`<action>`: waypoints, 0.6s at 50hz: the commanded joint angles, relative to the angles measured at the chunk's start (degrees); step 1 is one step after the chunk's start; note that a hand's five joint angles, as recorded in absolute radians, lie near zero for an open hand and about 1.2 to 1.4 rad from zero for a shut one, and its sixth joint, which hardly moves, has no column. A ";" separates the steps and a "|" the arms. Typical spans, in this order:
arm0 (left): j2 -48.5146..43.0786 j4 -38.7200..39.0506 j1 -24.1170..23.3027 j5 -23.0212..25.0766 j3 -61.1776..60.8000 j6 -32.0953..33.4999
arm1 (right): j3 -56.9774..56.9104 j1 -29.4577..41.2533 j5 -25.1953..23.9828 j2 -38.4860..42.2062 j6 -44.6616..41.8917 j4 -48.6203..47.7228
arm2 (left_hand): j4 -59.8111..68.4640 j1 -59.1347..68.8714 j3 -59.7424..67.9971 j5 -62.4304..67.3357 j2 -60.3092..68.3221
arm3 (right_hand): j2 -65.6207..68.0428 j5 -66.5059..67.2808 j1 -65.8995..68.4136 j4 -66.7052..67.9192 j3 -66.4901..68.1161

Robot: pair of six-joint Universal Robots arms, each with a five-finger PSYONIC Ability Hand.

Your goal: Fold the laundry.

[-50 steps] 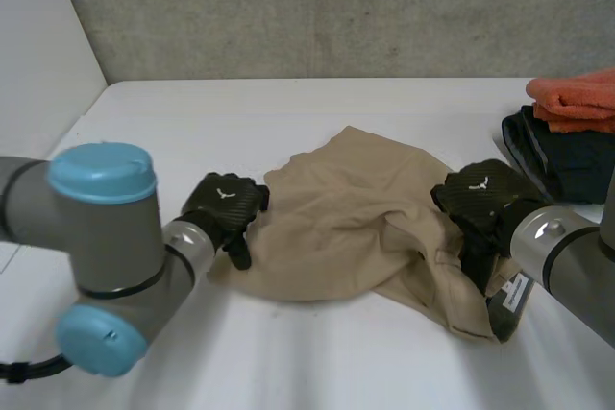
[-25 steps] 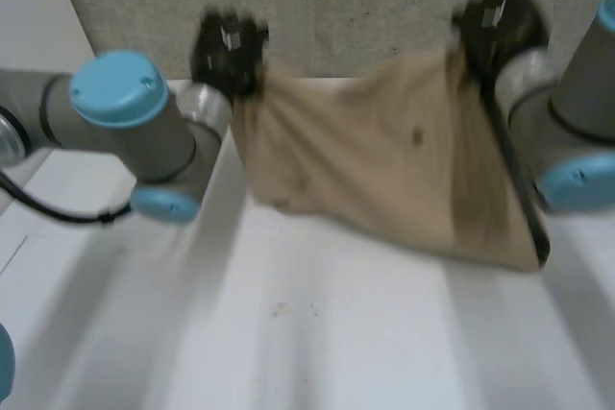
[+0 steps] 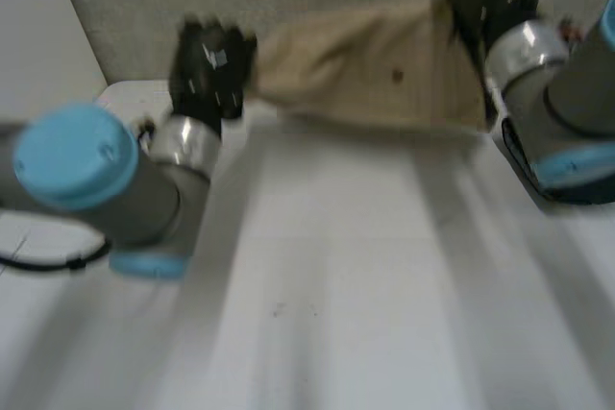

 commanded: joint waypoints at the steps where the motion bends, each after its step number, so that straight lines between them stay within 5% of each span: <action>1: 0.34 -3.89 -3.29 -0.93 -15.30 0.08 | 16.35 -3.40 -3.28 -0.38 -0.66 17.98 | 11.21 13.79 11.62 14.22 11.24 | 12.47 12.65 23.30 11.61 12.05; 9: 3.49 -12.84 -4.52 -4.71 -18.03 -0.27 | 22.25 -5.60 -3.46 -1.07 -0.04 23.90 | 11.21 13.79 11.62 14.22 11.24 | 12.47 12.65 23.30 11.61 12.05; 12: 4.73 -15.22 -4.52 -4.71 -18.03 -0.36 | 23.66 -5.69 -3.28 -2.65 0.22 24.07 | -0.66 1.92 -0.25 2.35 -0.63 | -9.41 -9.23 1.42 -10.27 -9.83; 13: 5.69 -16.53 -4.69 -4.71 -18.03 -0.36 | 24.80 -5.60 -3.11 -4.66 0.31 23.99 | -10.20 -7.62 -9.79 -7.20 -10.18 | -25.83 -25.64 -14.99 -26.68 -26.24; 16: 7.54 -18.12 -4.96 -4.71 -18.03 -0.36 | 26.91 -5.69 -2.66 -8.09 1.71 23.72 | -28.74 -26.16 -28.33 -25.74 -28.72 | -40.24 -40.05 -29.40 -41.10 -40.66; 30: 12.64 -20.59 -1.89 -3.92 -15.40 -5.20 | 30.43 -5.86 -0.82 -19.44 21.14 29.17 | -38.55 -35.97 -38.14 -35.55 -38.53 | -44.83 -44.64 -33.99 -45.69 -45.25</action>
